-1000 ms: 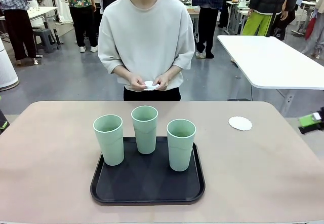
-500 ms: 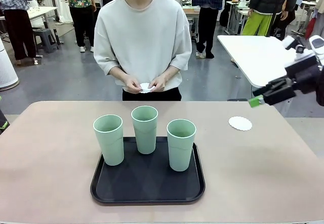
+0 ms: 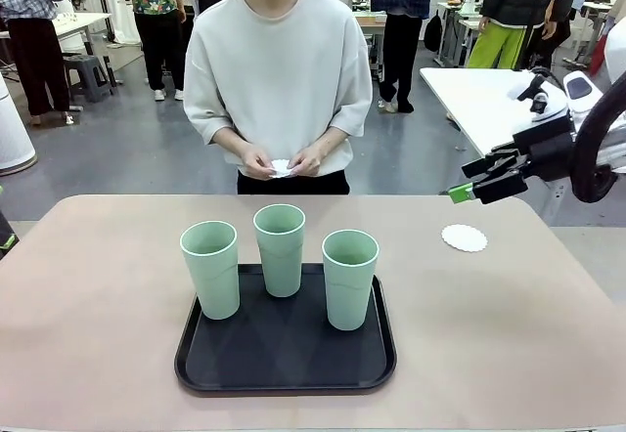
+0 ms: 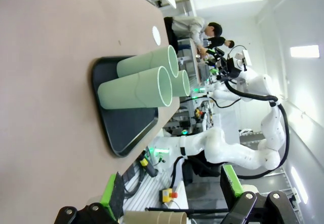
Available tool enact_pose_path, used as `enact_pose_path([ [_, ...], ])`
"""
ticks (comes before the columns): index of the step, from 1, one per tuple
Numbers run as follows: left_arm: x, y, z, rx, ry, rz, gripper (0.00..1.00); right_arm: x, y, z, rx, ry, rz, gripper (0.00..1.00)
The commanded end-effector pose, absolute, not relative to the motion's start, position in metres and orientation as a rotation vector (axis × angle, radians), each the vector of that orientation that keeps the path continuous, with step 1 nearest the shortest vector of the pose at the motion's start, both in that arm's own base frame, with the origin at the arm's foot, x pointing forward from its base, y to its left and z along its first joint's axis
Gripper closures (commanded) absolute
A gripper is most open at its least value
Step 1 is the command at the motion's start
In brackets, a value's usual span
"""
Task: Place coasters on the table and set cups on them.
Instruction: Pick up one Reusable plastic cup and place it on a coaster set by the human.
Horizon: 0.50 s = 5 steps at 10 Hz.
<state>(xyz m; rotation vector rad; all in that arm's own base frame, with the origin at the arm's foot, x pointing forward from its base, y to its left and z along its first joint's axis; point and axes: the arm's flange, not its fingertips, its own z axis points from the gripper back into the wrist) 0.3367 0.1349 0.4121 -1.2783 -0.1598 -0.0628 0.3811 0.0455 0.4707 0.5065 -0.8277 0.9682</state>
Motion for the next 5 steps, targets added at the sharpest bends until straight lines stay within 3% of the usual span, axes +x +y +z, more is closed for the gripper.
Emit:
enact_pose_path([
  [1,0.336,0.135,0.413,-1.297,-0.175,-0.064,0.00,0.377,0.042,0.480,0.508,-0.848,0.961,0.00],
  [2,0.336,0.135,0.413,-1.297,-0.175,-0.064,0.00,0.381,0.046,0.471,0.506,-0.828,0.968,0.00],
  [4,0.336,0.135,0.413,-1.297,-0.175,-0.064,0.00,0.363,0.029,0.447,0.509,-0.717,1.499,0.00],
  [5,0.336,0.135,0.413,-1.297,-0.175,-0.064,0.00,0.365,0.028,0.434,0.481,-0.697,1.584,0.00],
])
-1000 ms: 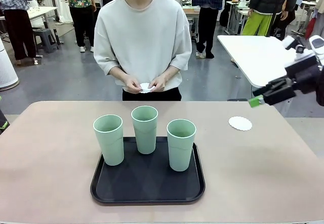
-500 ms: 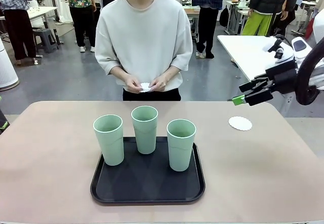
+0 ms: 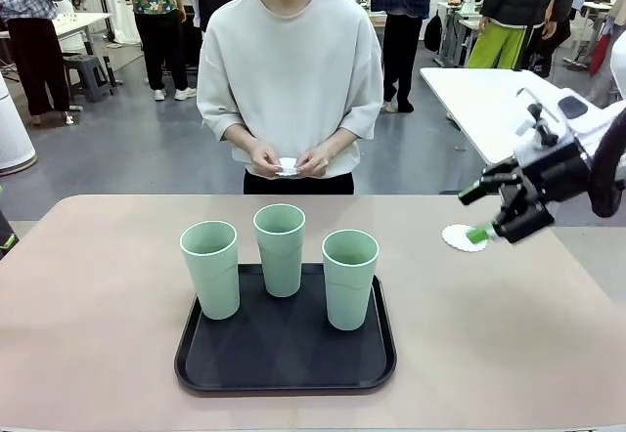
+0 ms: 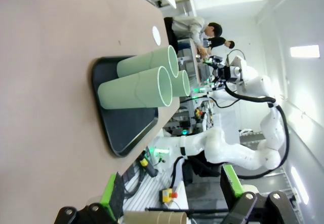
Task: Place coasters on the table and set cups on them.
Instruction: Pick up one Reusable plastic cup and place it on a coaster set by the human.
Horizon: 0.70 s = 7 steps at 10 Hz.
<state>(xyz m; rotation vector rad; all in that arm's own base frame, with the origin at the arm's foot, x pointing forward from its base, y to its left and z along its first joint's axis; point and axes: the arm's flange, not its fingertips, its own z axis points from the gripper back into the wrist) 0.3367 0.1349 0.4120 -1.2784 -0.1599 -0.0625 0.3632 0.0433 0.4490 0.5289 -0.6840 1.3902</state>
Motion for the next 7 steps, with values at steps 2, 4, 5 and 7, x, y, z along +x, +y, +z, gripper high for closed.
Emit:
enact_pose_path([
  [2,0.336,0.135,0.413,-1.297,-0.175,-0.064,0.00,0.378,0.027,0.409,0.616,-0.744,1.682,0.00],
  [4,0.336,0.135,0.413,-1.297,-0.175,-0.064,0.00,0.393,0.024,0.395,0.884,-0.995,1.479,0.00],
  [5,0.336,0.135,0.413,-1.297,-0.175,-0.064,0.00,0.398,0.022,0.388,0.960,-1.070,1.381,0.00],
  [7,0.336,0.135,0.413,-1.297,-0.175,-0.064,0.00,0.402,0.012,0.372,1.060,-1.161,1.181,0.00],
])
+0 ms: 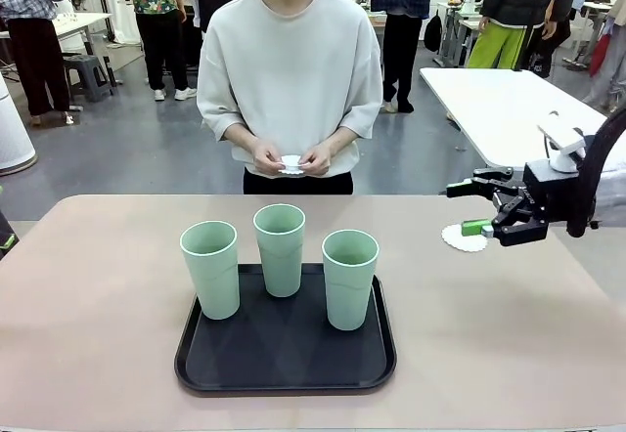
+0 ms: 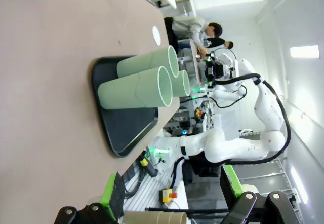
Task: Place coasters on the table and set cups on them.
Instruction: Pick up one Reusable plastic cup and place it on a coaster set by the human.
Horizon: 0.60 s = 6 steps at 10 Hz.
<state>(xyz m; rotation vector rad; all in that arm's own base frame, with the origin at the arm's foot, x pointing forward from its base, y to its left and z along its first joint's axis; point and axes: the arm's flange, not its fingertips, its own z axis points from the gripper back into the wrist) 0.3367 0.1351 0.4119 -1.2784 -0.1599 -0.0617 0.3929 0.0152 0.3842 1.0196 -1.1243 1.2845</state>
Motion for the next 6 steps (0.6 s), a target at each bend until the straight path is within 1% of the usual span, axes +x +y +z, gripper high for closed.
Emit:
enact_pose_path([
  [1,0.336,0.135,0.413,-1.297,-0.175,-0.064,0.00,0.403,0.011,0.361,1.091,-1.157,1.137,0.00],
  [4,0.336,0.135,0.413,-1.297,-0.175,-0.064,0.00,0.401,0.011,0.334,1.116,-1.103,1.091,0.00],
  [6,0.336,0.135,0.413,-1.297,-0.175,-0.064,0.00,0.395,0.014,0.328,1.089,-1.082,1.126,0.00],
])
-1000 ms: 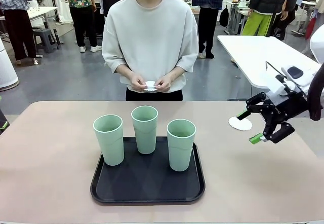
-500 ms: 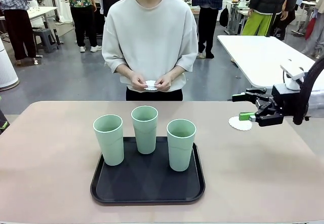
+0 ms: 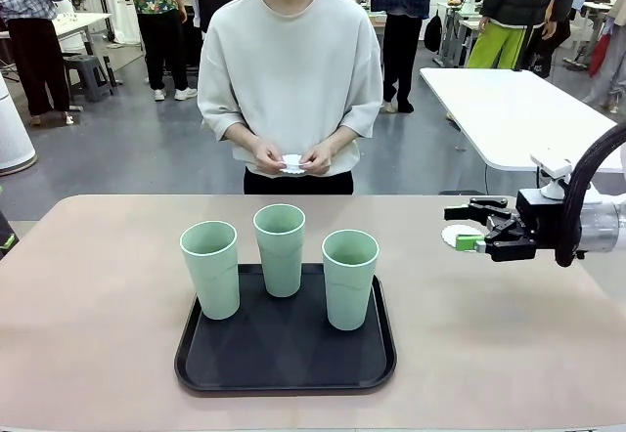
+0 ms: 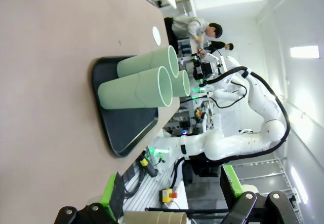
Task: Place coasters on the table and set cups on them.
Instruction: Pick up one Reusable plastic cup and place it on a coaster set by the human.
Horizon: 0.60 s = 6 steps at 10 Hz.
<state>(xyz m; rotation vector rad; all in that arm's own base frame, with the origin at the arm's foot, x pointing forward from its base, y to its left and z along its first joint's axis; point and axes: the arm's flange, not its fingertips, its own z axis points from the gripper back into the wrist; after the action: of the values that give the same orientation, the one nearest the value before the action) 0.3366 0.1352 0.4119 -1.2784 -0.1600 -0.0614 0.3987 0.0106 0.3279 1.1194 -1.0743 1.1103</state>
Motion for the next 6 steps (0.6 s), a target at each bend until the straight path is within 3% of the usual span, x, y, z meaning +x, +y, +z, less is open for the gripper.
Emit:
enact_pose_path([
  [1,0.3365,0.1352,0.4128,-1.297,-0.175,-0.064,0.00,0.3925,0.0137,0.3298,1.065,-1.078,1.147,0.00],
  [6,0.3365,0.1352,0.4128,-1.297,-0.175,-0.064,0.00,0.3987,0.0106,0.3279,1.119,-1.074,1.110,0.00],
])
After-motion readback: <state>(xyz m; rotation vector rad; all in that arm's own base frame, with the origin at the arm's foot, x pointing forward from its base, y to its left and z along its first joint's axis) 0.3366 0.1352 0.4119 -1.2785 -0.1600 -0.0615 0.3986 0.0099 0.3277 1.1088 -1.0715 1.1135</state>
